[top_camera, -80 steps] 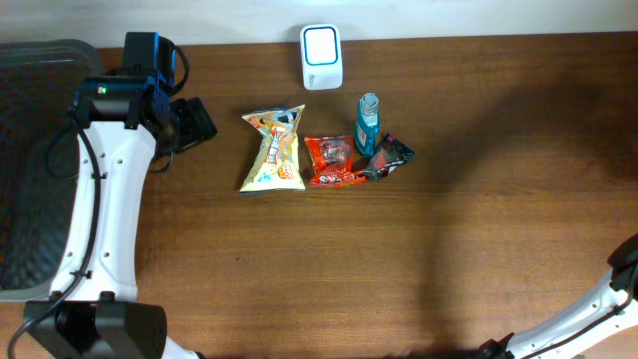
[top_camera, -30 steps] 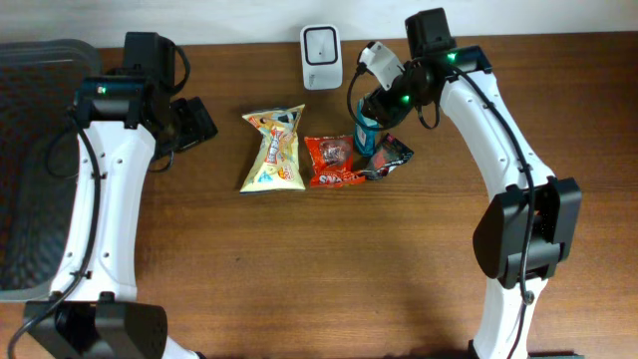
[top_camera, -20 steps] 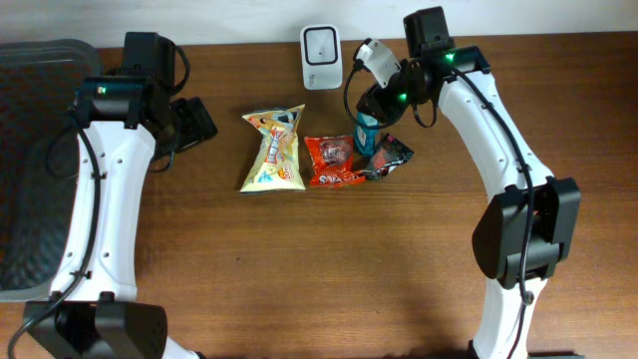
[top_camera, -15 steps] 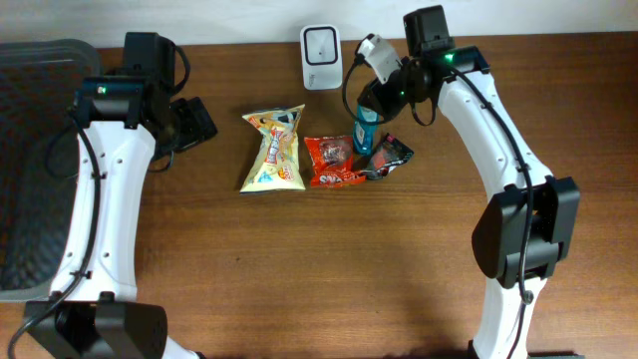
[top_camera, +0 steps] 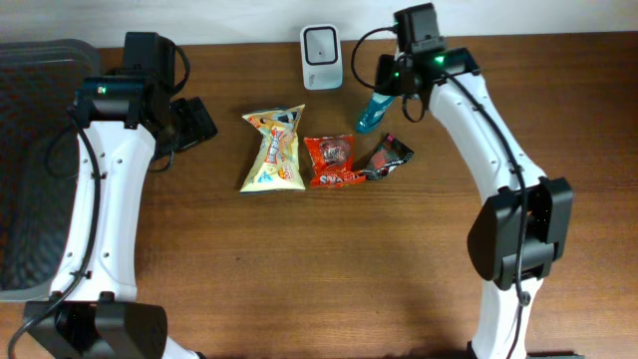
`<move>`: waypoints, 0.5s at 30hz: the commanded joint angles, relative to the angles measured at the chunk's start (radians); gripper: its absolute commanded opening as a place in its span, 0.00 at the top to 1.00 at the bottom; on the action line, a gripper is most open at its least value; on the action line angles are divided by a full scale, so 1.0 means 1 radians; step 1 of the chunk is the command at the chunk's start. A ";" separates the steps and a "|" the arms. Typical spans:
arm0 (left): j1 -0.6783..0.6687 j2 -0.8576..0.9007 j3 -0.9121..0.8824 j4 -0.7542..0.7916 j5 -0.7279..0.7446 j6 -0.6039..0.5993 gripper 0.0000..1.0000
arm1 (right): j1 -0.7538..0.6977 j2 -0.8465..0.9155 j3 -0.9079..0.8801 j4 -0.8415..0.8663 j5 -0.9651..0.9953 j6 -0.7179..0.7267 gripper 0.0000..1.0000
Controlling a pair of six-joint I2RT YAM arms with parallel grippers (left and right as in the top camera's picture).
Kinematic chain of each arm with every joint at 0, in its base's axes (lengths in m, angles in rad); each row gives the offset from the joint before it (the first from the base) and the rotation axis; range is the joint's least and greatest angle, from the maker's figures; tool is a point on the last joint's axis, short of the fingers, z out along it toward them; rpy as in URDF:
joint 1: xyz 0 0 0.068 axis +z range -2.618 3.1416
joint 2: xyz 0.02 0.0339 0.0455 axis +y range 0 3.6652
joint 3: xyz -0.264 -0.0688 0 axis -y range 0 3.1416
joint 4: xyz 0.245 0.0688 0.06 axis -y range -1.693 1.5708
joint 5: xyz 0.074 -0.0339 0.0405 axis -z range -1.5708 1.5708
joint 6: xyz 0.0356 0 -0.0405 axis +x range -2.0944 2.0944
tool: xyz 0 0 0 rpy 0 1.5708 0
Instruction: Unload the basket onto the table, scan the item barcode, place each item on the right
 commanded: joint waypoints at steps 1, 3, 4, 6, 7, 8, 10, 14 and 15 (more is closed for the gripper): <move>0.003 0.005 -0.001 -0.001 0.003 -0.009 0.01 | 0.089 0.019 0.003 -0.001 0.269 0.025 0.67; 0.003 0.005 -0.001 -0.001 0.003 -0.009 0.01 | 0.120 0.019 0.003 0.006 0.305 0.023 0.66; 0.003 0.005 -0.001 -0.001 0.003 -0.009 0.01 | 0.128 0.019 0.003 0.012 0.306 0.023 0.65; 0.003 0.005 -0.001 -0.001 0.003 -0.009 0.01 | 0.126 0.019 0.003 0.022 0.306 0.023 0.62; 0.003 0.005 -0.001 -0.001 0.003 -0.009 0.01 | 0.124 0.019 0.003 0.023 0.310 0.023 0.62; 0.003 0.005 -0.001 -0.001 0.003 -0.009 0.01 | 0.121 0.019 0.003 0.022 0.311 0.032 0.62; 0.003 0.005 -0.001 -0.001 0.003 -0.009 0.01 | 0.118 0.019 0.003 0.022 0.310 0.034 0.61; 0.003 0.005 -0.001 -0.001 0.003 -0.009 0.01 | 0.118 0.019 0.005 0.049 0.309 0.013 0.38; 0.003 0.005 -0.001 -0.001 0.003 -0.009 0.01 | 0.118 0.019 0.019 0.051 0.309 -0.013 0.27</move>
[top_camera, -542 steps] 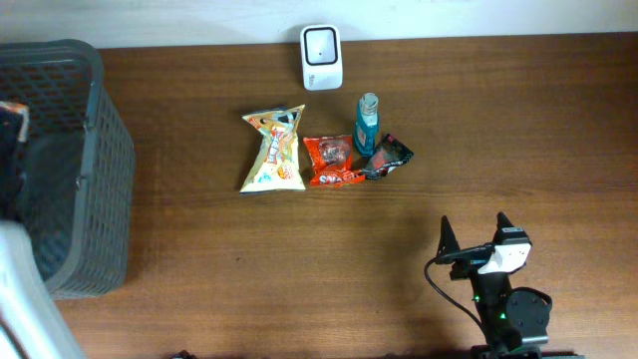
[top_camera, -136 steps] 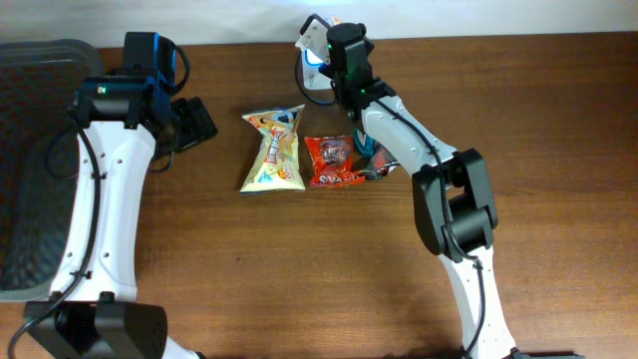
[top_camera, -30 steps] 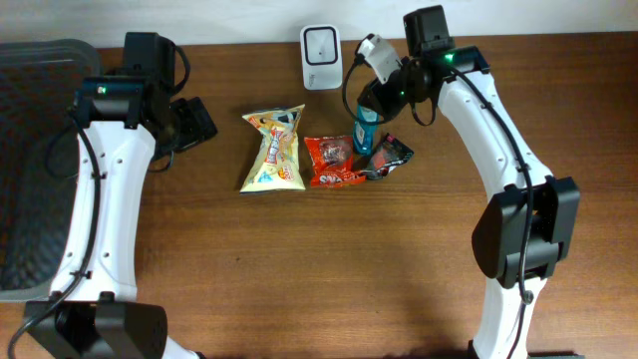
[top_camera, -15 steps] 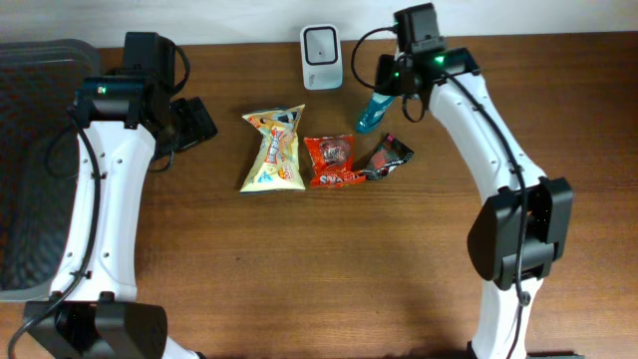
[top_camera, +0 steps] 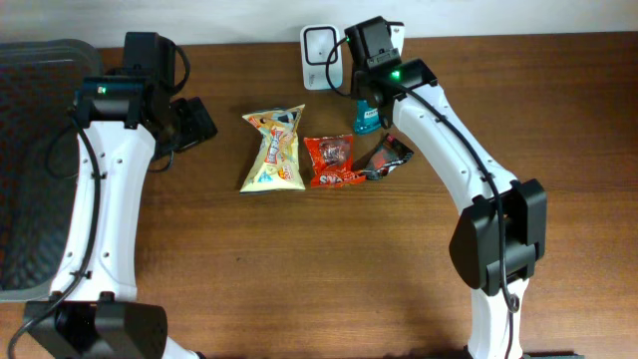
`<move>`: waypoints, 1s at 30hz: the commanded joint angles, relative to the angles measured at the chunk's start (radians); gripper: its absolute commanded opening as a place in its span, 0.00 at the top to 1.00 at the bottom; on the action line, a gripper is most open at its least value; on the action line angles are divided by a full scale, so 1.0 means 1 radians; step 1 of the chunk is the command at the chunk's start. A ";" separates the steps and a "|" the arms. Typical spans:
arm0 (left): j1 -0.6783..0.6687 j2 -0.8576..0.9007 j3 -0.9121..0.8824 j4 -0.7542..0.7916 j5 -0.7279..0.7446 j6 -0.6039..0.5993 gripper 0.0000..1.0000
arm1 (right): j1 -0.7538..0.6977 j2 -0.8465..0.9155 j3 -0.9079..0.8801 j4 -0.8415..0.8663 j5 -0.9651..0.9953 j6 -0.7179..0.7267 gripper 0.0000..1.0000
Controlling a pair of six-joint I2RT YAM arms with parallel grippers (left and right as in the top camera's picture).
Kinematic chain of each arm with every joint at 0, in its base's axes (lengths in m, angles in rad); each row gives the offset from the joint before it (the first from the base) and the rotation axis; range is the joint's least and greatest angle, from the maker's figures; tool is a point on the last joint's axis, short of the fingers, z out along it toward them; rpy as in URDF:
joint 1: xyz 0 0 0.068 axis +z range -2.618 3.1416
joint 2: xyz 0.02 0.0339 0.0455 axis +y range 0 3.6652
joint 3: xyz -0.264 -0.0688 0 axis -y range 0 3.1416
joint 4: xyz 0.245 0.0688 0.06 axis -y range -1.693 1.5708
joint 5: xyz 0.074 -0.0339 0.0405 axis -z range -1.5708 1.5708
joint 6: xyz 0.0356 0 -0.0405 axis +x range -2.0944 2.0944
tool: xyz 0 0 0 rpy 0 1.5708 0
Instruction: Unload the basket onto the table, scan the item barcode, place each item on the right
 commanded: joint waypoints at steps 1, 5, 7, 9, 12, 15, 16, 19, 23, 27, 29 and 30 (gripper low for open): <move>0.003 0.005 -0.001 -0.001 0.003 -0.009 0.01 | -0.005 0.008 0.038 0.004 0.022 -0.063 0.22; 0.003 0.005 -0.001 -0.001 0.003 -0.009 0.01 | -0.022 -0.035 0.148 -0.094 0.016 -0.095 0.01; 0.003 0.005 -0.001 -0.001 0.003 -0.009 0.01 | -0.042 -0.066 0.180 -0.149 -0.078 -0.226 0.01; 0.003 0.005 -0.001 -0.001 0.003 -0.009 0.01 | -0.083 -0.108 0.186 -0.237 -0.251 -0.417 0.01; 0.003 0.005 -0.001 -0.001 0.003 -0.009 0.01 | -0.166 -0.141 0.186 -0.380 -0.360 -0.424 0.01; 0.003 0.005 -0.001 -0.001 0.003 -0.009 0.01 | -0.249 -0.194 0.185 -0.547 -0.524 -0.424 0.01; 0.003 0.005 -0.001 -0.001 0.003 -0.009 0.01 | -0.257 -0.205 0.185 -0.580 -0.529 -0.424 0.01; 0.003 0.005 -0.001 -0.001 0.003 -0.009 0.01 | -0.256 -0.216 0.185 -0.652 -0.529 -0.423 0.01; 0.003 0.005 -0.001 -0.001 0.003 -0.009 0.01 | -0.256 -0.241 0.177 -0.745 -0.529 -0.412 0.01; 0.003 0.005 -0.001 -0.001 0.003 -0.009 0.01 | -0.256 -0.415 -0.023 -0.678 -0.528 -0.404 0.02; 0.003 0.005 -0.001 -0.001 0.003 -0.009 0.01 | -0.256 -0.578 -0.276 -0.449 -0.529 -0.405 0.02; 0.003 0.005 -0.001 -0.001 0.003 -0.009 0.01 | -0.256 -0.655 -0.429 -0.283 -0.529 -0.406 0.02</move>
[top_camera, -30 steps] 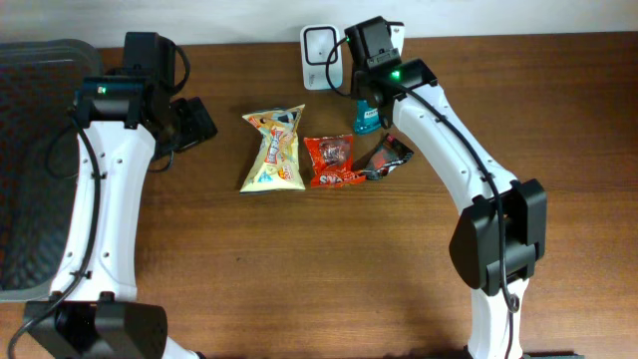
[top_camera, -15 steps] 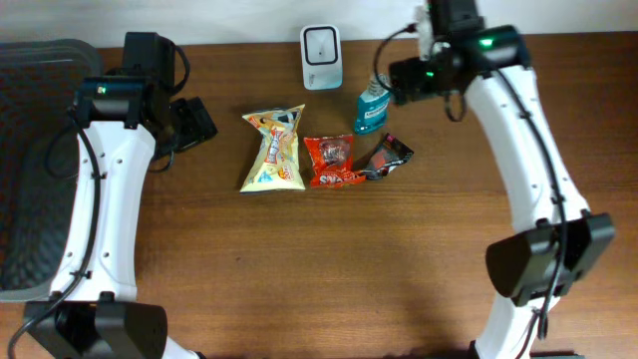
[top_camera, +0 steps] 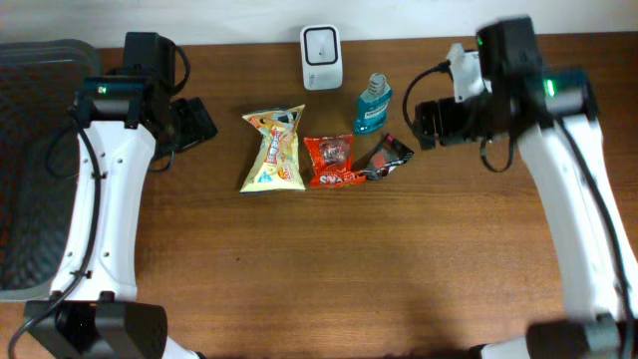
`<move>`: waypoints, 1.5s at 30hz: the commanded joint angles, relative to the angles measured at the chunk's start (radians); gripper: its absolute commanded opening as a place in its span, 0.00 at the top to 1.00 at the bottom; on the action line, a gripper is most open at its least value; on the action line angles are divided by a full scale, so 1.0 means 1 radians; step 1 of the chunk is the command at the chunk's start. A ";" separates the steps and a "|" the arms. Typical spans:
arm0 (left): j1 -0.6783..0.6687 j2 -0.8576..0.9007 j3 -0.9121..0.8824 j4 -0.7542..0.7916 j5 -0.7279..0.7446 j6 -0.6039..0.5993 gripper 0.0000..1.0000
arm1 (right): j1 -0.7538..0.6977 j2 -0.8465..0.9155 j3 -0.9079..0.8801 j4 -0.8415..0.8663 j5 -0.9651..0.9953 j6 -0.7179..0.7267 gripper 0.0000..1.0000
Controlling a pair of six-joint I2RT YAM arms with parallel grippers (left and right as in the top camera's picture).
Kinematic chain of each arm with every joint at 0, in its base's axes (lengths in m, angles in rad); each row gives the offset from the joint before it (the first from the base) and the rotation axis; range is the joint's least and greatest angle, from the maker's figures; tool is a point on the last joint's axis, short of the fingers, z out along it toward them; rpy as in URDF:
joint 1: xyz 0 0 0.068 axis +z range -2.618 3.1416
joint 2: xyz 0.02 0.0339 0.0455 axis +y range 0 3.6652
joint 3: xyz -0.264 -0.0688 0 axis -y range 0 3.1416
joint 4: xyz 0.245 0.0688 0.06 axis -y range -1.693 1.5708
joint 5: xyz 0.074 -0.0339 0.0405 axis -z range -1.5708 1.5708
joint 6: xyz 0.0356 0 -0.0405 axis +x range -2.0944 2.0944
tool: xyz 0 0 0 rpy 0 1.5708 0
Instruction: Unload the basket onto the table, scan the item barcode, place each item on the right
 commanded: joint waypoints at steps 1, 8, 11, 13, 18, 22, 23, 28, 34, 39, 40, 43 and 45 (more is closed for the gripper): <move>0.003 0.005 -0.001 -0.001 0.003 -0.009 0.01 | 0.005 -0.177 -0.315 0.303 -0.009 0.003 0.02; 0.003 0.005 -0.001 -0.001 0.003 -0.009 0.01 | 0.021 -0.012 -0.671 1.049 -0.133 -0.053 0.02; 0.003 0.005 -0.001 -0.001 0.003 -0.009 0.01 | 0.066 0.108 -0.671 1.197 -0.140 -0.169 0.02; 0.003 0.005 -0.001 -0.001 0.003 -0.009 0.01 | 0.109 0.150 -0.671 1.252 -0.138 -0.254 0.02; 0.003 0.005 -0.001 -0.001 0.003 -0.009 0.01 | 0.139 0.192 -0.671 1.323 -0.015 -0.284 0.02; 0.003 0.005 -0.001 -0.001 0.003 -0.009 0.01 | 0.140 0.246 -0.671 1.411 -0.015 -0.278 0.01; 0.003 0.005 -0.001 -0.001 0.003 -0.009 0.01 | 0.140 0.262 -0.671 1.442 -0.016 -0.261 0.01; 0.003 0.005 -0.001 -0.001 0.003 -0.009 0.01 | 0.139 0.277 -0.671 1.513 -0.004 -0.143 0.01; 0.003 0.005 -0.001 -0.001 0.004 -0.009 0.01 | 0.119 0.277 -0.671 1.585 0.004 -0.114 0.01; 0.003 0.005 -0.001 -0.001 0.003 -0.009 0.01 | 0.060 0.276 -0.671 1.586 -0.071 -0.180 0.01; 0.003 0.005 -0.001 -0.001 0.003 -0.009 0.01 | 0.048 0.276 -0.671 1.586 -0.143 -0.183 0.01; 0.003 0.005 -0.001 -0.001 0.003 -0.009 0.01 | 0.033 0.280 -0.671 1.582 -0.207 -0.183 0.01; 0.003 0.005 -0.001 -0.001 0.003 -0.009 0.01 | 0.037 0.301 -0.671 1.599 -0.222 -0.183 0.02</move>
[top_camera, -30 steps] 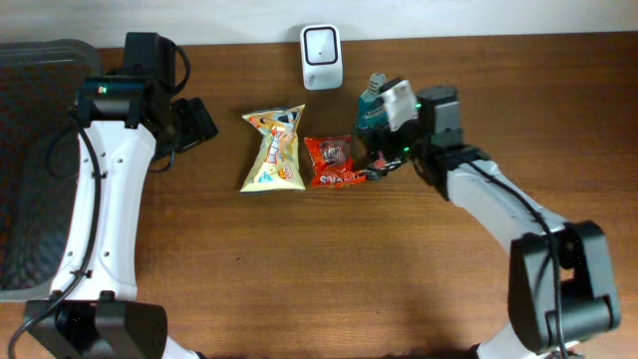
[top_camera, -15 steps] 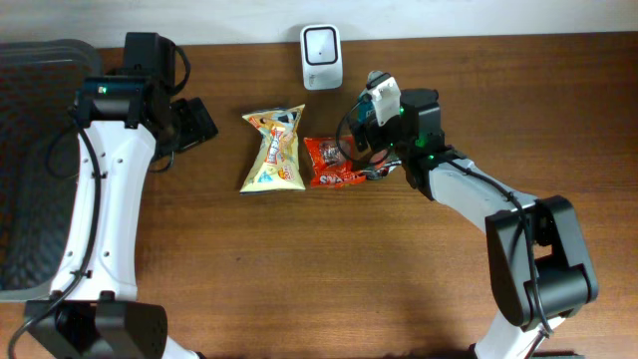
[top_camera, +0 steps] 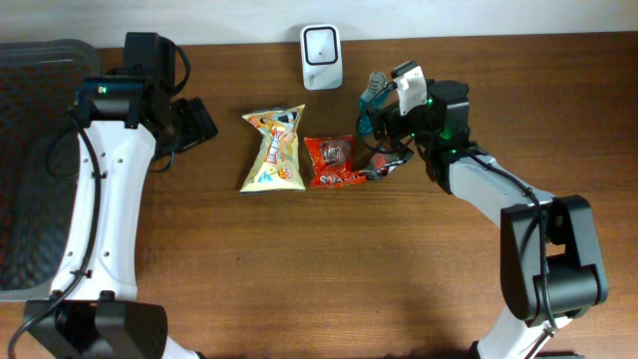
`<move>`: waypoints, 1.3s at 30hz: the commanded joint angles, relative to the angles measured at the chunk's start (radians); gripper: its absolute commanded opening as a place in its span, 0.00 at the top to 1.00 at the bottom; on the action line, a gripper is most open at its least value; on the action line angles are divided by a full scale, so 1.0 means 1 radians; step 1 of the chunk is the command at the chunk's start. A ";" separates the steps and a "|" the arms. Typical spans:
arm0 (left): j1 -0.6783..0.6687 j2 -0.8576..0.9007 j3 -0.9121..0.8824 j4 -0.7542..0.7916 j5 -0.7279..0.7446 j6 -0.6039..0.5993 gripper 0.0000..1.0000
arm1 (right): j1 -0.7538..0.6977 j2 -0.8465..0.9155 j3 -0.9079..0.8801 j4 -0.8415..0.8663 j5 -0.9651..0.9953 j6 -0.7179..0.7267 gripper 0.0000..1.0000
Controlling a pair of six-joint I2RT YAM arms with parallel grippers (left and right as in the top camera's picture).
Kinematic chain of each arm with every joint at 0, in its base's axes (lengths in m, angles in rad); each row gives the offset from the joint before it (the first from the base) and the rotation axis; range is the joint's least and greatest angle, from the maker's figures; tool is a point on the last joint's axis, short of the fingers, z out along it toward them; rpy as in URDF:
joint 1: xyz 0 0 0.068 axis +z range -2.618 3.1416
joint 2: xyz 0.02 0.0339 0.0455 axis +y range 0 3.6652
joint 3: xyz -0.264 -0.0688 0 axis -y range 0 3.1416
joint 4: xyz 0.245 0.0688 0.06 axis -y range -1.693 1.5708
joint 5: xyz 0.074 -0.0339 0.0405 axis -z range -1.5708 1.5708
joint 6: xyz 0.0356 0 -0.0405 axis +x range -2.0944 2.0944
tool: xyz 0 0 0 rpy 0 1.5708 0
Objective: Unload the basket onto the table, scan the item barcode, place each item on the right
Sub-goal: 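Grasp the mouthwash bottle by its cap and hold it at the scanner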
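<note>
The white barcode scanner stands at the table's back edge. Just right of it is a teal bottle, its lower part hidden under my right gripper, which reaches in from the right over the bottle's base and a dark packet. Whether its fingers are closed on anything cannot be told. A red packet and a yellow snack bag lie to the left. My left gripper hovers left of the yellow bag with nothing in it.
A dark grey bin fills the left edge of the view. The brown table runs on toward the front below the row of items.
My right gripper was off to the right of the teal bottle and apart from it. Now it is at the bottle's base, above the dark packet. The left arm has not moved.
At first my right gripper held the teal bottle to the right of the scanner, then closer beside it. Later the bottle stood alone on the table with the gripper away to its right. Now the gripper is back at the bottle.
</note>
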 commanded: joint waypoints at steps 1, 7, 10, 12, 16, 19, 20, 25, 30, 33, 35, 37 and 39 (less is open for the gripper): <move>0.003 0.003 0.000 -0.001 0.000 -0.009 0.01 | 0.002 0.039 -0.002 0.019 -0.070 -0.010 0.01; 0.003 0.003 0.000 -0.001 0.000 -0.009 0.01 | 0.002 0.052 -0.002 0.097 -0.110 -0.010 0.01; 0.003 0.003 0.000 -0.001 0.000 -0.010 0.01 | 0.002 0.056 -0.002 0.105 -0.102 -0.010 0.01; 0.003 0.003 0.000 -0.001 0.000 -0.010 0.01 | 0.001 0.079 -0.001 0.136 -0.079 -0.002 0.02; 0.003 0.003 0.000 -0.001 0.000 -0.010 0.01 | 0.002 0.103 -0.001 0.168 -0.089 -0.002 0.01; 0.003 0.003 0.000 -0.001 0.000 -0.010 0.01 | 0.002 0.103 -0.001 0.169 -0.089 -0.002 0.01; 0.003 0.003 0.000 -0.001 0.000 -0.010 0.01 | 0.002 0.103 -0.001 0.172 -0.089 -0.002 0.01; 0.003 0.003 0.000 -0.001 0.000 -0.010 0.01 | 0.002 0.112 0.000 0.199 -0.088 0.000 0.01; 0.003 0.003 0.000 -0.001 0.000 -0.010 0.01 | 0.002 0.126 0.001 0.211 -0.085 0.025 0.01; 0.003 0.003 0.000 -0.001 0.000 -0.010 0.01 | 0.002 0.139 0.001 0.213 -0.089 0.044 0.01; 0.003 0.003 0.000 -0.001 0.000 -0.010 0.01 | 0.002 0.140 0.003 0.217 -0.088 0.049 0.01; 0.003 0.003 0.000 -0.001 0.000 -0.010 0.01 | 0.005 0.140 0.005 0.217 -0.088 0.059 0.01; 0.003 0.003 0.000 -0.001 0.000 -0.010 0.01 | 0.016 0.141 0.007 0.217 -0.088 0.058 0.02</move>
